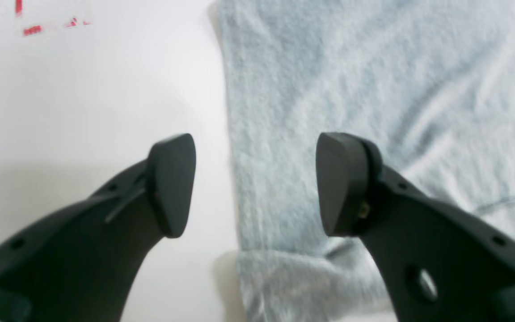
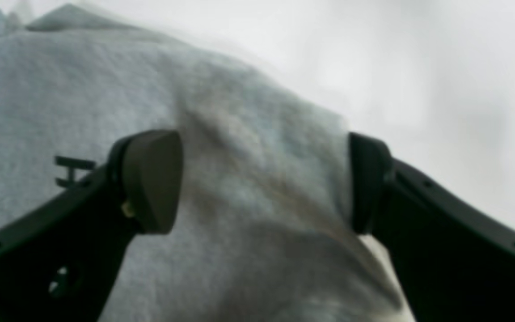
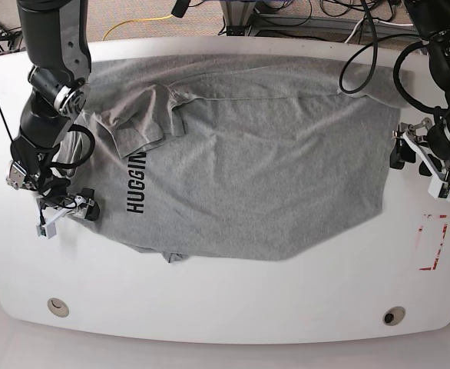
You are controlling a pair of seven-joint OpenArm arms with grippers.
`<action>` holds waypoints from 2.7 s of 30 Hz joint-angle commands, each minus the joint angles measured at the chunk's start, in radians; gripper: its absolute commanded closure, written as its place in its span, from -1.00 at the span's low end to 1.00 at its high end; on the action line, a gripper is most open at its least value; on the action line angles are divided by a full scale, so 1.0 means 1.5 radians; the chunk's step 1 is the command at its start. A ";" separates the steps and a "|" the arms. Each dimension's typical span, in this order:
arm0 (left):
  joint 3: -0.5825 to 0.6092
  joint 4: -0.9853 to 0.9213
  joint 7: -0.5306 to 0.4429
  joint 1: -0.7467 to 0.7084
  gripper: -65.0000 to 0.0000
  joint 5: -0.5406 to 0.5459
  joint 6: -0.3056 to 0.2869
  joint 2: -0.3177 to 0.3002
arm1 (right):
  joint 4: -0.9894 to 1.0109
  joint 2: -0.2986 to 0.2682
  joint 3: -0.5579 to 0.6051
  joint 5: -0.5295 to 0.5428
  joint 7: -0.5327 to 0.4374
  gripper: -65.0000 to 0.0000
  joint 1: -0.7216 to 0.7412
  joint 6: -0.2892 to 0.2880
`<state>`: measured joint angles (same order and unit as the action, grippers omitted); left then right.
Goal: Fold the T-shirt properly
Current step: 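Release the fold and grasp the shirt's folded edge with both grippers, then lift the shirt with both grippers and fold it over toward the collar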
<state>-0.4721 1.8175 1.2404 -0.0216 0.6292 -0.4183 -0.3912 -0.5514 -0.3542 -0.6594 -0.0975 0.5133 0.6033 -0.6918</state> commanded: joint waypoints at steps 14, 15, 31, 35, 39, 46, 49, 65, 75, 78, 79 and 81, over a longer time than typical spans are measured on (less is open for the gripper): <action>0.075 -0.361 -0.143 0.200 -0.74 0.009 0.073 -0.014 | -0.002 0.001 0.004 -0.011 -0.003 0.55 0.013 -0.004; 0.093 -0.382 -0.152 0.210 -0.73 0.010 0.073 -0.014 | -0.002 0.001 0.004 -0.011 -0.003 0.55 0.013 -0.004; 0.217 -0.629 -0.324 0.291 -0.73 0.009 0.073 -0.013 | -0.002 0.001 0.004 -0.010 -0.003 0.55 0.014 -0.004; 0.263 -0.631 -0.325 0.304 -0.73 0.012 0.072 -0.002 | -0.002 0.001 0.004 -0.008 -0.003 0.56 0.014 -0.004; 0.272 -0.628 -0.325 0.304 -0.67 0.011 0.071 0.024 | -0.002 0.001 0.004 -0.007 -0.003 0.58 0.014 -0.004; 0.273 -0.631 -0.327 0.304 -0.03 0.009 0.074 0.048 | -0.003 0.001 0.004 -0.009 -0.003 0.58 0.014 -0.004; 0.273 -0.631 -0.348 0.304 0.41 0.009 0.074 0.050 | -0.003 0.001 0.005 -0.011 -0.003 0.69 0.014 -0.004; 0.267 -0.489 -0.314 0.306 1.00 0.010 0.075 0.024 | -0.174 0.003 0.006 -0.009 0.130 1.00 0.014 -0.004; 0.204 -0.349 -0.245 0.309 1.00 0.010 0.092 0.022 | -0.373 0.022 0.118 -0.005 0.238 1.00 0.011 -0.004; 0.190 -0.300 -0.236 0.310 1.00 0.010 0.091 0.010 | -0.412 0.021 0.133 -0.006 0.258 1.00 0.033 -0.004; 0.188 -0.285 -0.235 0.313 1.00 0.010 0.091 0.006 | -0.416 0.021 0.137 -0.009 0.262 1.00 0.043 -0.004; 0.186 -0.261 -0.234 0.332 1.00 0.011 0.089 0.005 | -0.417 0.020 0.153 -0.010 0.267 1.00 0.069 -0.004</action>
<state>-0.1795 1.3773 0.9218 0.4252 0.6422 -0.2878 -0.3595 -1.1492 -0.2981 -0.4458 -0.1051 0.9298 0.6445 -0.7082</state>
